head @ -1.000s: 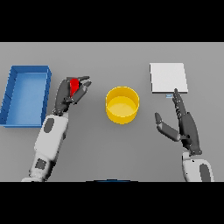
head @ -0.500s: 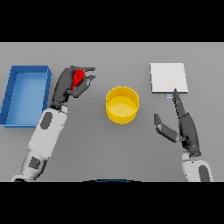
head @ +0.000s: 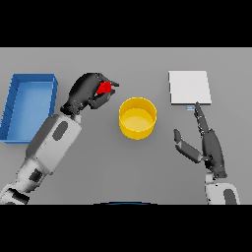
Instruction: Pick up the red beaker and tilt it to pour out 1 green nut into yellow bowl. Pick up the yellow bowl and place it on the metallic measuring scale.
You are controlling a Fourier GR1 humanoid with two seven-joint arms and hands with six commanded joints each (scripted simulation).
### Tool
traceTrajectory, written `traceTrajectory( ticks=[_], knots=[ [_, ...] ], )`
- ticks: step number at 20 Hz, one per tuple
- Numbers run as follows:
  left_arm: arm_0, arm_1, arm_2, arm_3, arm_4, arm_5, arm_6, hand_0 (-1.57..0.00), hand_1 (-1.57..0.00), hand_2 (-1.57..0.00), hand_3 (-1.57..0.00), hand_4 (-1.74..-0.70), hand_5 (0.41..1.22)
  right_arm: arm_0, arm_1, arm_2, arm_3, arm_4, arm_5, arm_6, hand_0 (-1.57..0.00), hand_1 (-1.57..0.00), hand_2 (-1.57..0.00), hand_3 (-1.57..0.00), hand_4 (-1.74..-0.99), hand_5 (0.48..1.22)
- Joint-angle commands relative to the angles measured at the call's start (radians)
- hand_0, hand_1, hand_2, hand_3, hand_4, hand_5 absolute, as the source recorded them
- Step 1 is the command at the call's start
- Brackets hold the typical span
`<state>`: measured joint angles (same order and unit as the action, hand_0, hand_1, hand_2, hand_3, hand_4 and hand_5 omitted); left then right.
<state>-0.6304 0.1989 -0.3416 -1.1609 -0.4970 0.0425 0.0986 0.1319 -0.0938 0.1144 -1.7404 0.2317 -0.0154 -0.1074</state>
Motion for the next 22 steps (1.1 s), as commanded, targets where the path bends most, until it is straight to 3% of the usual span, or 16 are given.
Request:
traceTrajectory(
  ticks=[1, 6, 8, 11, 12, 16, 17, 22],
  knots=[
    [-0.035, 0.013, -0.038, 0.029, -0.050, -0.003, 0.001, -1.57, -1.57, -1.57, -1.57, -1.74, 1.123, -0.009, 0.005, 0.001, 0.002, -0.003, 0.000, 0.013, 0.00, 0.00, 0.00, 0.00, -1.260, 0.719],
    [-0.171, 0.059, -0.216, 0.116, -0.240, -0.060, 0.008, -1.57, -1.57, -1.57, -1.57, -1.74, 1.177, -0.021, 0.002, -0.004, 0.003, -0.020, 0.013, 0.015, 0.00, 0.00, 0.00, 0.00, -1.268, 0.722],
    [-0.234, 0.074, -0.270, 0.158, -0.285, -0.107, -0.009, -1.57, -1.57, -1.57, -1.57, -1.74, 1.193, -0.001, 0.012, 0.005, 0.002, -0.016, 0.012, -0.007, 0.00, 0.00, 0.00, 0.00, -1.264, 0.717],
    [-0.317, 0.093, -0.357, 0.225, -0.348, -0.172, -0.059, -1.57, -1.57, -1.57, -1.57, -1.61, 1.206, -0.018, 0.021, -0.002, 0.019, -0.016, 0.000, 0.001, 0.00, 0.00, 0.00, 0.00, -1.258, 0.697],
    [-0.346, 0.089, -0.391, 0.234, -0.371, -0.209, -0.048, -1.57, -1.57, -1.57, -1.57, -1.64, 1.209, -0.007, 0.022, 0.004, 0.017, -0.007, -0.003, -0.016, 0.00, 0.00, 0.00, 0.00, -1.253, 0.688],
    [-0.436, 0.070, -0.487, 0.276, -0.404, -0.298, -0.084, -1.57, -1.57, -1.57, -1.57, -1.69, 1.216, -0.017, 0.033, -0.009, 0.014, -0.018, -0.017, 0.011, 0.00, 0.00, 0.00, 0.00, -1.220, 0.657],
    [-0.446, 0.066, -0.515, 0.287, -0.415, -0.318, -0.081, -1.57, -1.57, -1.57, -1.57, -1.70, 1.217, -0.011, 0.039, -0.003, 0.020, -0.015, -0.018, -0.008, 0.00, 0.00, 0.00, 0.00, -1.209, 0.654],
    [-0.543, 0.050, -0.641, 0.361, -0.490, -0.361, -0.095, -1.57, -1.57, -1.57, -1.57, -1.73, 1.220, -0.005, 0.033, 0.002, 0.024, 0.011, -0.029, -0.024, 0.00, 0.00, 0.00, 0.00, -1.191, 0.649]
  ],
)
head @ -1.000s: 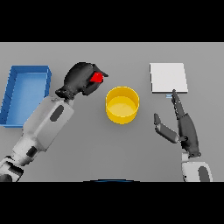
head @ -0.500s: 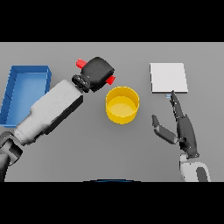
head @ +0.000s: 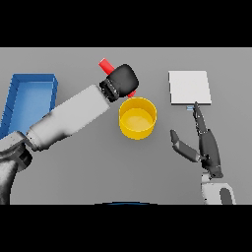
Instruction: Pick up the red beaker and tilt it to pour out 1 green nut into yellow bowl. Pick up the yellow bowl and place it on the metallic measuring scale.
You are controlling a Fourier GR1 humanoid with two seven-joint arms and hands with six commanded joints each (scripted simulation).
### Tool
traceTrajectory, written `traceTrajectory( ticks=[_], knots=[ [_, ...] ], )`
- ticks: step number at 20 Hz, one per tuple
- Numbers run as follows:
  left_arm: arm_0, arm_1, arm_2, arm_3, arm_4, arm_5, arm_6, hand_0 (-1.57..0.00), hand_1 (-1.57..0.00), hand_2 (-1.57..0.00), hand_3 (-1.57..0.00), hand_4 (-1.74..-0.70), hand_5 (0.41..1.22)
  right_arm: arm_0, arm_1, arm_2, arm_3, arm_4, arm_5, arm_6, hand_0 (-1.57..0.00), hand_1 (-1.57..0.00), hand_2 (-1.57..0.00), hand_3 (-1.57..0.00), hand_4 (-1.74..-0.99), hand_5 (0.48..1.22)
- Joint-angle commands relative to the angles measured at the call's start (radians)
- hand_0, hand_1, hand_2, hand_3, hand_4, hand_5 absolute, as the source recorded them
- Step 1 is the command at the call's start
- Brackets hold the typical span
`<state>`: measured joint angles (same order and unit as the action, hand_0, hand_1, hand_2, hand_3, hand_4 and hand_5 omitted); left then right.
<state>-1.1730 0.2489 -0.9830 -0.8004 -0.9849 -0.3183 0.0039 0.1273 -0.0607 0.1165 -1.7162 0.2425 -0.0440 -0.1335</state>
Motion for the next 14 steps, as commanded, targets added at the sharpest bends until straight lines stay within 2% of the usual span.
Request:
traceTrajectory(
  ticks=[1, 3, 9, 10, 14],
  knots=[
    [-0.014, 0.000, -0.026, 0.010, -0.017, 0.001, -0.007, -1.57, -1.57, -1.57, -1.57, -1.73, 1.220, -0.004, -0.003, 0.003, -0.003, 0.015, -0.007, 0.008, 0.00, 0.00, 0.00, 0.00, -1.188, 0.647],
    [-0.032, 0.000, -0.076, 0.012, -0.040, -0.002, -0.022, -1.57, -1.57, -1.57, -1.57, -1.73, 1.220, -0.025, 0.004, -0.005, -0.003, 0.002, -0.010, 0.040, 0.00, 0.00, 0.00, 0.00, -1.179, 0.635],
    [-0.113, -0.021, -0.229, 0.059, -0.129, 0.043, -0.078, -1.57, -1.57, -1.57, -1.57, -1.73, 1.221, -0.021, 0.008, -0.005, -0.002, -0.002, -0.011, 0.032, 0.00, 0.00, 0.00, 0.00, -1.165, 0.626],
    [-0.117, -0.027, -0.255, 0.066, -0.144, 0.045, -0.074, -1.57, -1.57, -1.57, -1.57, -1.73, 1.221, -0.012, 0.000, -0.008, 0.000, 0.003, -0.013, 0.018, 0.00, 0.00, 0.00, 0.00, -1.162, 0.627],
    [-0.164, -0.060, -0.321, 0.097, -0.171, 0.053, -0.076, -1.57, -1.57, -1.57, -1.57, -1.73, 1.221, -0.017, -0.012, -0.011, -0.015, 0.012, -0.014, 0.039, 0.00, 0.00, 0.00, 0.00, -1.161, 0.634]
  ],
)
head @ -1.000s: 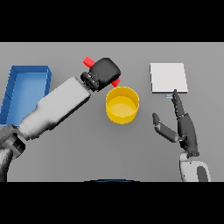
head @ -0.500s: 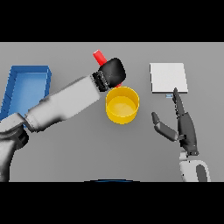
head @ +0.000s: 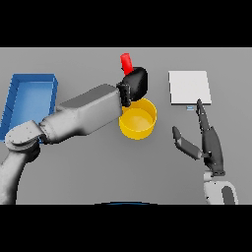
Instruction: Pick up the red beaker and tilt it to pour out 1 green nut into yellow bowl. Pick up the yellow bowl and place it on the metallic measuring scale.
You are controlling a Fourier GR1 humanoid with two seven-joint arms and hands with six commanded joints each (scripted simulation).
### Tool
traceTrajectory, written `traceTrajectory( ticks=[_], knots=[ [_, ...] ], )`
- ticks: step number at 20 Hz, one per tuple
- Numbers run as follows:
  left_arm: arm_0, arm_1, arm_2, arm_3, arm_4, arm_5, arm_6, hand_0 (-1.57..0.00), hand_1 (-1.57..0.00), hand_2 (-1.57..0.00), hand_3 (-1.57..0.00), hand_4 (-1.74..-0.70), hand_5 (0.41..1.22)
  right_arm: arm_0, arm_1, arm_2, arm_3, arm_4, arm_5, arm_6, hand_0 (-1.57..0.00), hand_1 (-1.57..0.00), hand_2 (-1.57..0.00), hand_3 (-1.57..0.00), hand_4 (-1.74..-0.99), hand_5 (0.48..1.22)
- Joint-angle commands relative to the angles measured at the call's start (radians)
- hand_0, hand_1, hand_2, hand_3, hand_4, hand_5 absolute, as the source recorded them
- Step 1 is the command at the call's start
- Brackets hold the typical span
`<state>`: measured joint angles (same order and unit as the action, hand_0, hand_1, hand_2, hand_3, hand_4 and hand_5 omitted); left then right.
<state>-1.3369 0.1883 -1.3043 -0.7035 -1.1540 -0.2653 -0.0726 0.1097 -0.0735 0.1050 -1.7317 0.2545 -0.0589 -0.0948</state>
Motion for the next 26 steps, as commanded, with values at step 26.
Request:
traceTrajectory(
  ticks=[26],
  knots=[
    [-0.279, 0.344, 0.646, 0.574, 0.838, 0.237, 0.126, -1.57, -1.57, -1.57, -1.48, -1.74, 1.221, -0.036, 0.026, 0.007, 0.056, -0.052, 0.033, -0.064, 0.00, 0.00, 0.00, 0.00, -1.083, 0.625]
  ],
)
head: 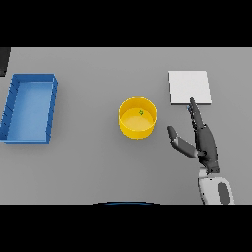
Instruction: Pick up the red beaker and tilt it to pour out 1 green nut into yellow bowl. Pick up the yellow bowl and place it on the metallic measuring scale.
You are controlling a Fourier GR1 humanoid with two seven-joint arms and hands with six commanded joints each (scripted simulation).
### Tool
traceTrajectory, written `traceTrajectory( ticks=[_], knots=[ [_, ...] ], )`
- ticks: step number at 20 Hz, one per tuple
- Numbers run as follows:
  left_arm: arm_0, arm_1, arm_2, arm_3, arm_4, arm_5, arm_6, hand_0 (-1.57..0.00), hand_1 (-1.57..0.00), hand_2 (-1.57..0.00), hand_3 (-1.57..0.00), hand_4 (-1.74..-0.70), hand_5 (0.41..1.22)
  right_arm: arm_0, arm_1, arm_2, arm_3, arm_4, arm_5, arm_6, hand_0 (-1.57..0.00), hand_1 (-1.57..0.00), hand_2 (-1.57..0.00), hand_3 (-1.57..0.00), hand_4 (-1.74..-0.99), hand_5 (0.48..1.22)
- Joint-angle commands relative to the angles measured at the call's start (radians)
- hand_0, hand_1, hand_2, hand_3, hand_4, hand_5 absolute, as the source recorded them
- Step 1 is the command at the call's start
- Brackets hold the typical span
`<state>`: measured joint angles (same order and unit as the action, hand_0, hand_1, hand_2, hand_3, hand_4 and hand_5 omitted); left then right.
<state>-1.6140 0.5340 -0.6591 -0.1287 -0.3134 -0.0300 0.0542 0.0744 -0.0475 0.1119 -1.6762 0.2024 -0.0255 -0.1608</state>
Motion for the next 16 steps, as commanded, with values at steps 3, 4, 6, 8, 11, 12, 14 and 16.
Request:
traceTrajectory(
  ticks=[3, 4, 6, 8, 11, 12, 14, 16],
  knots=[
    [0.102, 0.054, 0.067, 0.009, 0.125, 0.079, 0.053, -1.57, -1.57, -1.57, -1.52, -1.74, 1.221, -0.012, -0.012, -0.002, -0.009, -0.008, 0.012, 0.019, 0.00, 0.00, 0.00, 0.00, -1.106, 0.642],
    [0.132, 0.063, 0.076, 0.012, 0.155, 0.105, 0.104, -1.57, -1.57, -1.57, -1.53, -1.74, 1.221, -0.008, -0.023, -0.002, -0.020, -0.006, 0.016, 0.007, 0.00, 0.00, 0.00, 0.00, -1.126, 0.651],
    [0.199, 0.078, 0.112, -0.002, 0.235, 0.153, 0.177, -1.57, -1.57, -1.57, -1.55, -1.74, 1.221, 0.006, -0.018, 0.006, -0.018, -0.016, 0.031, 0.000, 0.00, 0.00, 0.00, 0.00, -1.148, 0.663],
    [0.266, 0.095, 0.147, -0.043, 0.314, 0.194, 0.225, -1.57, -1.57, -1.57, -1.56, -1.74, 1.221, 0.002, -0.029, -0.003, -0.006, -0.014, 0.028, 0.005, 0.00, 0.00, 0.00, 0.00, -1.165, 0.672],
    [0.392, 0.120, 0.167, -0.156, 0.409, 0.240, 0.278, -1.57, -1.57, -1.57, -1.46, -1.74, 1.221, -0.002, -0.037, 0.002, -0.012, -0.002, 0.029, -0.010, 0.00, 0.00, 0.00, 0.00, -1.188, 0.696],
    [0.447, 0.132, 0.172, -0.210, 0.441, 0.263, 0.288, -1.57, -1.57, -1.57, -1.43, -1.74, 1.221, 0.001, -0.031, 0.014, -0.017, 0.014, 0.022, -0.008, 0.00, 0.00, 0.00, 0.00, -1.191, 0.702],
    [0.561, 0.160, 0.175, -0.358, 0.506, 0.312, 0.340, -1.57, -1.57, -1.57, -1.37, -1.74, 1.221, 0.005, -0.033, 0.005, -0.010, 0.010, 0.018, 0.000, 0.00, 0.00, 0.00, 0.00, -1.194, 0.703],
    [0.679, 0.188, 0.166, -0.521, 0.559, 0.383, 0.399, -1.57, -1.57, -1.57, -1.38, -1.74, 1.221, -0.007, -0.036, 0.004, 0.008, 0.011, 0.020, -0.012, 0.00, 0.00, 0.00, 0.00, -1.202, 0.709]
  ],
)
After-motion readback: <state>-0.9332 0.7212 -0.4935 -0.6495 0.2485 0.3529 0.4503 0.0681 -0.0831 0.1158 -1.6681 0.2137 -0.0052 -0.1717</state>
